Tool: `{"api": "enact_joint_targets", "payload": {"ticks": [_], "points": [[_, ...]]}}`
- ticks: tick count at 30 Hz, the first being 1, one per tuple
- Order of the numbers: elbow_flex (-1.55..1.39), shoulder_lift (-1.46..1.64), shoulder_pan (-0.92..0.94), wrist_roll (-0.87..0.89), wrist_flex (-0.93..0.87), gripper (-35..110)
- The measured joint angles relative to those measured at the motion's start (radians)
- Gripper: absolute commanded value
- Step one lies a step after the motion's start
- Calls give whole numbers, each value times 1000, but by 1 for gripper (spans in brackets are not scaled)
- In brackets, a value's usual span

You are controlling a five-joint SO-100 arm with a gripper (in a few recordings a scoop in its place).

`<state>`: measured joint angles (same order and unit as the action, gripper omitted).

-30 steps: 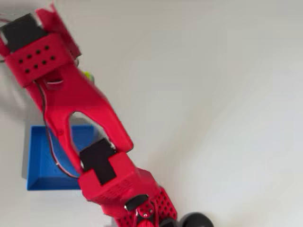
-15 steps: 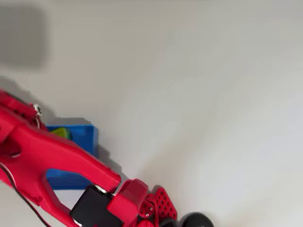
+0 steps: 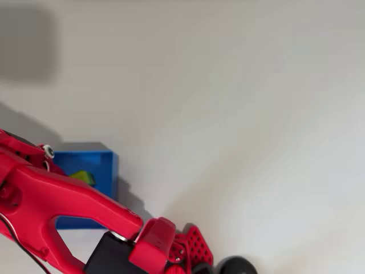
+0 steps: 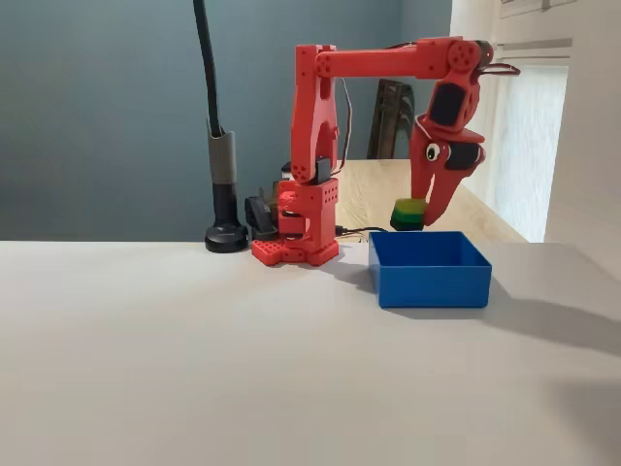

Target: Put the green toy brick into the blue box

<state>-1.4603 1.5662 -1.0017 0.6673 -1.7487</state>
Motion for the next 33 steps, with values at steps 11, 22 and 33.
{"api": "enact_joint_targets", "payload": {"ticks": [11,22,33], "points": [[0,0,3,-17,3,15],[64,0,207,-67,3,0],[126,21,672,-285,69,0]]}}
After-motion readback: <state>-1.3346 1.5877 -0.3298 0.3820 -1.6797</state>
